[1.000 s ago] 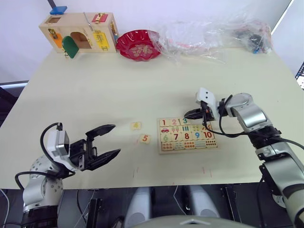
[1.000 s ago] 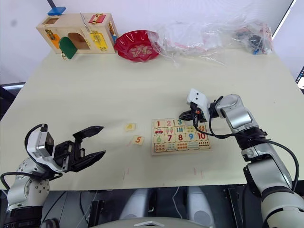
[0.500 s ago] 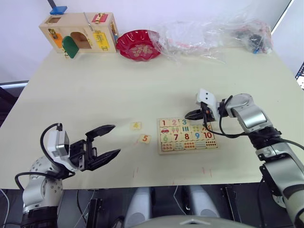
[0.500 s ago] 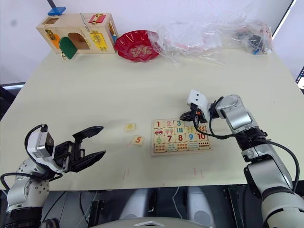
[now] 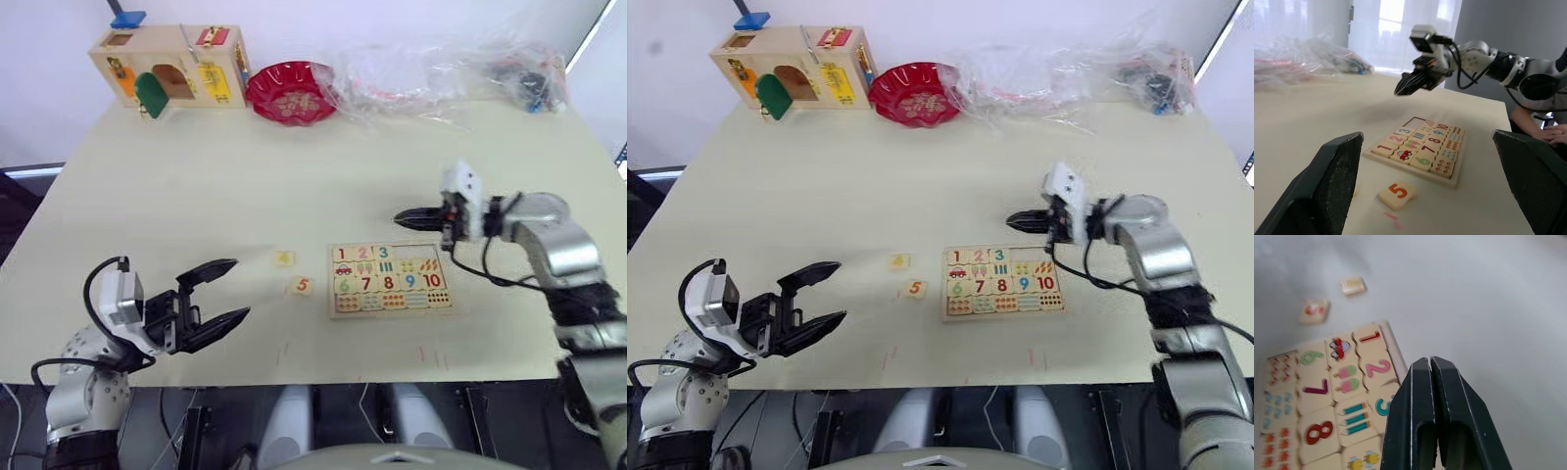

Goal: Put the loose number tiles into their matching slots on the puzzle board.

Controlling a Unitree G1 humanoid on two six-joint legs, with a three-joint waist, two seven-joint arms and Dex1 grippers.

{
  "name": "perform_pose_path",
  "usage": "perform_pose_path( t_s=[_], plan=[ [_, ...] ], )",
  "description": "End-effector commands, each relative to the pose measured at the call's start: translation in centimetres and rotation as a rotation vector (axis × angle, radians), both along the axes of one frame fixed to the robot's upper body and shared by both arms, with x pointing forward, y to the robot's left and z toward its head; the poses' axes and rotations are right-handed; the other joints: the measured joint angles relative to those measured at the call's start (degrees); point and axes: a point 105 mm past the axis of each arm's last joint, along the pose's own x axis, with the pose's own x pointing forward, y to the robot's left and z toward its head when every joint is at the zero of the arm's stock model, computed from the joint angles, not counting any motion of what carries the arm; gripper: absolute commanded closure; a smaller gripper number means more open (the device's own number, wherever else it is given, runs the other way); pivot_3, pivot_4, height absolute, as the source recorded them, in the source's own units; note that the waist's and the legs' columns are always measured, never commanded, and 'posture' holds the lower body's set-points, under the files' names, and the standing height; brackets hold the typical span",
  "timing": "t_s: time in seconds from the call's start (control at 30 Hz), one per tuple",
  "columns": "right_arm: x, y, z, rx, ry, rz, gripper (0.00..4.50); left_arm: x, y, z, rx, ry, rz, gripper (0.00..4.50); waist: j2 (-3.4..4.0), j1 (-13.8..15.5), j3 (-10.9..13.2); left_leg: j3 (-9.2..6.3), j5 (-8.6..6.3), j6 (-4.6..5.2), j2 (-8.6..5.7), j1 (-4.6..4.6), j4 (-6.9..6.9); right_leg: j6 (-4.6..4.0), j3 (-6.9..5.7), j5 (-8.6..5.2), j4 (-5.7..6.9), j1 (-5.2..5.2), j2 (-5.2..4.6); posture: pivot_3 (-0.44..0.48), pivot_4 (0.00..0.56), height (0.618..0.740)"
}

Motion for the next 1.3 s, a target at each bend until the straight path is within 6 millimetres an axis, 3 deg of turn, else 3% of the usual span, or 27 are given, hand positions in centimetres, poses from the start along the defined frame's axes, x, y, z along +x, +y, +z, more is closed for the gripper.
perform_pose_path(
  t_s=[0.03, 0.23, 0.37, 0.47, 0.7, 1.03, 1.3],
  plan=[
    [-2.6, -2.8, 1.2, 0.040, -0.063, -0.076, 3.24, -0.2, 0.2, -0.4, 0.025, 0.010, 0.034, 0.00, 0.01, 0.4, 0.0, 0.01, 0.00, 0.00, -0.03, -0.02, -0.02, 0.00, 0.02, 0.00, -0.01, 0.01, -0.02, 0.000, 0.150, 0.740],
    [-7.7, -7.7, 0.5, 0.043, -0.120, -0.261, 0.12, 0.0, 1.3, -1.8, 0.051, 0.074, 0.118, 0.00, 0.03, 0.5, 0.0, 0.00, 0.00, 0.00, -0.02, 0.13, 0.03, 0.01, 0.03, 0.00, 0.03, 0.17, 0.06, 0.000, 0.150, 0.740],
    [-10.9, -10.0, 0.0, 0.053, -0.093, -0.380, 0.04, -0.1, 2.3, -2.5, 0.063, 0.108, 0.160, 0.00, 0.01, 0.1, 0.0, 0.07, 0.01, 0.01, 0.02, 0.29, 0.05, 0.01, 0.11, -0.01, 0.03, 0.27, 0.15, 0.000, 0.150, 0.740],
    [-13.2, -11.4, -0.6, 0.046, -0.067, -0.449, 0.04, -0.3, 3.2, -2.9, 0.082, 0.126, 0.187, 0.00, 0.00, 0.3, 0.0, 0.17, 0.00, 0.00, 0.05, 0.93, -0.02, 0.00, 0.20, -0.06, -0.05, 0.88, 0.19, 0.000, 0.150, 0.740],
    [-15.3, -13.0, -1.9, 0.028, -0.057, -0.531, 0.04, -0.2, 4.4, -3.2, 0.109, 0.144, 0.190, 0.00, -0.09, 0.3, -0.1, 0.29, 0.00, 0.00, 0.11, 1.18, 0.01, -0.04, 0.31, -0.28, -0.07, 1.08, 0.17, 0.000, 0.150, 0.740],
    [-15.2, -12.6, -2.3, 0.017, -0.117, -0.557, 0.04, 0.7, 4.6, -2.4, 0.120, 0.125, 0.157, 0.00, -0.11, 0.4, -0.1, 0.25, 0.00, 0.00, 0.11, 1.15, 0.00, -0.05, 0.27, -0.13, -0.09, 1.08, 0.12, 0.000, 0.150, 0.740],
    [-15.4, -9.8, -1.2, 0.118, -0.079, -0.385, 0.04, 3.1, 4.0, -0.5, 0.191, 0.113, 0.106, 0.00, -0.13, 0.5, -0.1, 0.23, 0.00, 0.00, 0.10, 1.14, 0.00, -0.08, 0.26, -0.14, -0.09, 1.08, 0.10, 0.000, 0.150, 0.740]
  ],
)
